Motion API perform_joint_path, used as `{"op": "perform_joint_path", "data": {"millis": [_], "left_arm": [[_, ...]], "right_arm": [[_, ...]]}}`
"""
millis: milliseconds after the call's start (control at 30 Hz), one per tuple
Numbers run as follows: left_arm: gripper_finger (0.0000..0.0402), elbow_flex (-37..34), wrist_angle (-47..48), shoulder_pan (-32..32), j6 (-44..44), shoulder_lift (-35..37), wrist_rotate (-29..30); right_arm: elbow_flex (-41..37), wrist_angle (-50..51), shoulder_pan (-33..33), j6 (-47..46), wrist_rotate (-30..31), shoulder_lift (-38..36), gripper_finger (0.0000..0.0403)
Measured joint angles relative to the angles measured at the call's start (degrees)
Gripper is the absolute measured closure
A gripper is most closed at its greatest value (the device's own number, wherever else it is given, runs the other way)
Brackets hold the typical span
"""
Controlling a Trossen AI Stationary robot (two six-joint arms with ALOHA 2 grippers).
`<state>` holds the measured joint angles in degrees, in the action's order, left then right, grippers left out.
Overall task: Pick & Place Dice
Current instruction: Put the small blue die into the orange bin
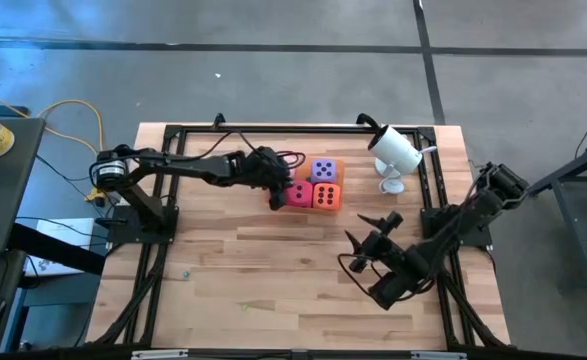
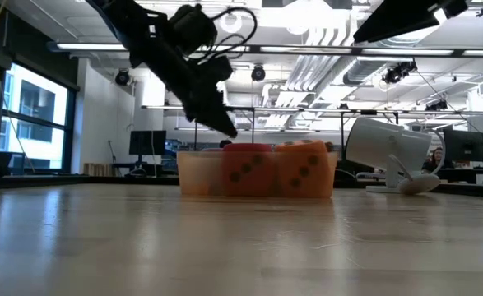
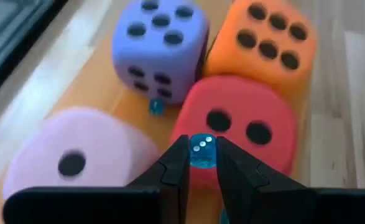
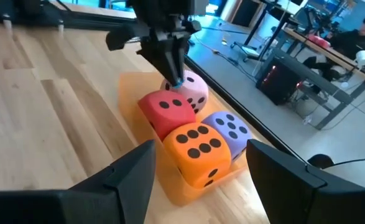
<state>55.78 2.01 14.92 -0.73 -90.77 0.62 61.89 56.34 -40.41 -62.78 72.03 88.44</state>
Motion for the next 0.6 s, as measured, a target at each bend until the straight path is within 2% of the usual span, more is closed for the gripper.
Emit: {"op": "perform_joint_path", "data": {"millis": [400,600], "left_arm": [[0.0342,0.01,3.16,-0.68,-4.77,-0.3,0.78],[0.0341,0.04,3.86,-0.65,-4.92,-0.8,4.53]], "right_arm": [[0.0,-0.35,-0.45,0.0,0.0,0.0,0.0163],[0.0,-0.44,-0.48,-0.21,0.0,0.0,0.0163]]}}
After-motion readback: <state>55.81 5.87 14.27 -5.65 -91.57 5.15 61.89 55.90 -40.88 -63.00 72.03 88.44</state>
